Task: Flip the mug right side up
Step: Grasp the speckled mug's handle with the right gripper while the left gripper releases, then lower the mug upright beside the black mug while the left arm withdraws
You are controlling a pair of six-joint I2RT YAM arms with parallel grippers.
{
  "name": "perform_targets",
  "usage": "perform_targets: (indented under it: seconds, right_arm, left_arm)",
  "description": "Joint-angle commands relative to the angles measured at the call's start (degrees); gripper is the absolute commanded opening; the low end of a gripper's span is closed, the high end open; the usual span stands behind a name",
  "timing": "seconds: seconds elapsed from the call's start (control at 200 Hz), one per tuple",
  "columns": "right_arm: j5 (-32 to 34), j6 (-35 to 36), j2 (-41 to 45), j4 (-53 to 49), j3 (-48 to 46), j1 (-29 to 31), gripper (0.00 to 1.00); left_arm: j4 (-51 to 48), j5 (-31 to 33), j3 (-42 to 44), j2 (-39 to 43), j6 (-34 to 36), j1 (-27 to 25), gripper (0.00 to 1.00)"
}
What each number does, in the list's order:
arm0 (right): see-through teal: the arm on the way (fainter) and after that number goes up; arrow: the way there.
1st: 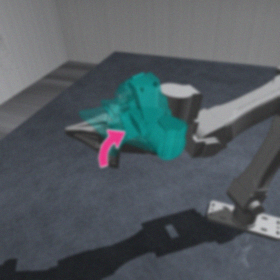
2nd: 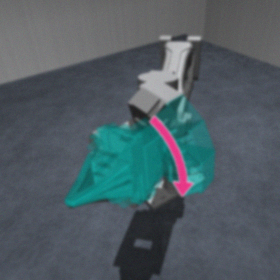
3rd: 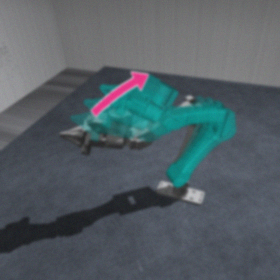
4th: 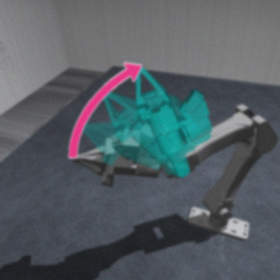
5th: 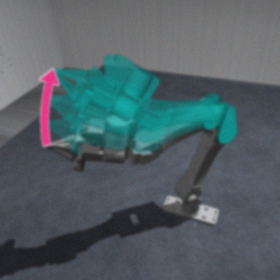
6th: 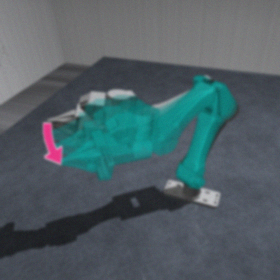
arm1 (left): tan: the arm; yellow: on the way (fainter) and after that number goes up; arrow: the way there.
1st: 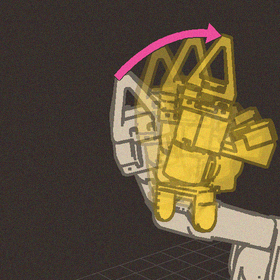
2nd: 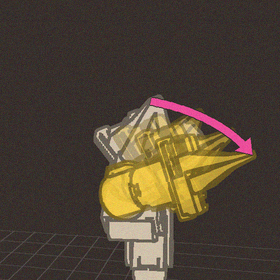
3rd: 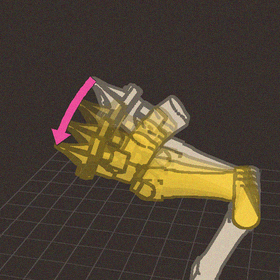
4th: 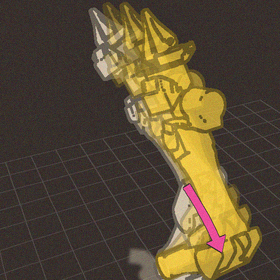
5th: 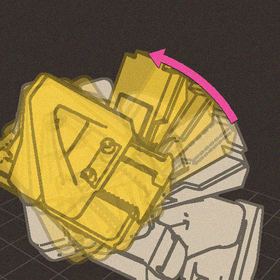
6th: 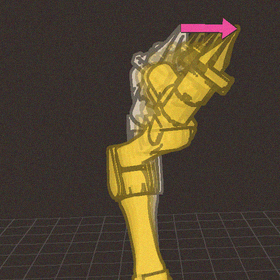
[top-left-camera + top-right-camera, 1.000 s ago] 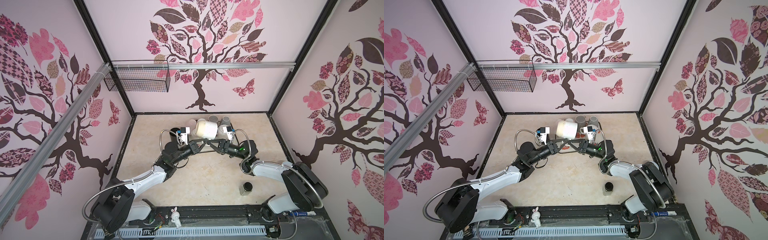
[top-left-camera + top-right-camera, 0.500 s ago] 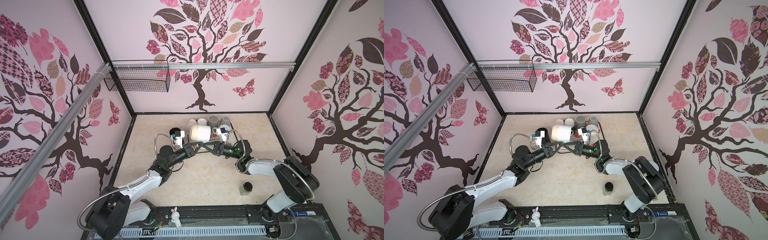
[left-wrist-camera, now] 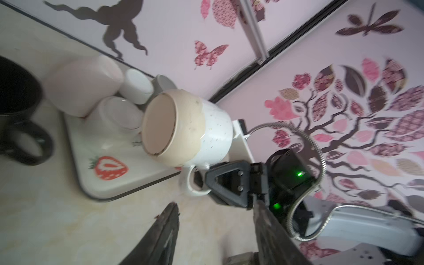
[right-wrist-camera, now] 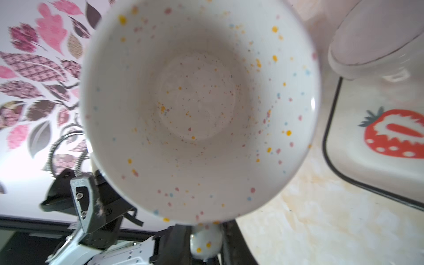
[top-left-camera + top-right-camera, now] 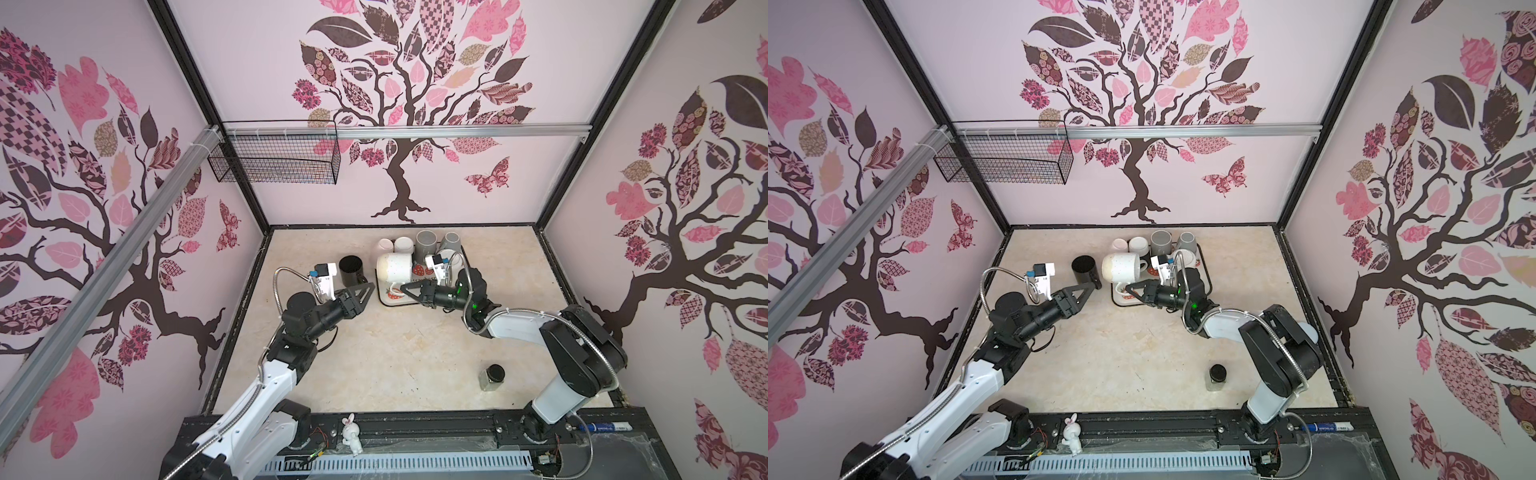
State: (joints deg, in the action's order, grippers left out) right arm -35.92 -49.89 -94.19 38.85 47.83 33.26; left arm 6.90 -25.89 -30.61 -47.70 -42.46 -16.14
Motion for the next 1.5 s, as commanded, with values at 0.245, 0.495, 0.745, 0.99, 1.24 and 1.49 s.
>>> perform_targets:
  seconds: [0.245, 0.495, 0.745, 0.99, 1.24, 1.49]
  right_arm:
    - [24.82, 39.78, 3.8, -40.98, 17.85, 10.83, 0.0]
    - [33.2, 48.15, -5.41, -49.8, 28.7, 16.55, 0.0]
    - [39.18, 53.55, -13.53, -54.01, 36.67, 18.9, 0.0]
    - [41.73, 56.41, -20.08, -55.34, 43.35, 18.87, 0.0]
    - [42.03, 58.57, -24.84, -56.3, 48.81, 18.91, 0.0]
    - [38.16, 57.89, -25.14, -52.0, 47.93, 18.87, 0.0]
  left_arm:
    - [-43.84, 12.51, -17.05, -0.77, 24.56, 14.47, 0.56]
    - [-52.23, 18.92, -22.59, -11.52, 30.3, 14.85, 0.58]
    - [-44.53, 22.65, -17.33, -8.18, 29.72, 15.38, 0.59]
    - [-45.14, 21.41, -16.06, -6.66, 29.18, 16.1, 0.59]
    - [-46.58, 22.35, -16.39, -7.04, 29.84, 16.08, 0.59]
    - [-46.77, 22.34, -16.41, -6.72, 30.06, 15.92, 0.6]
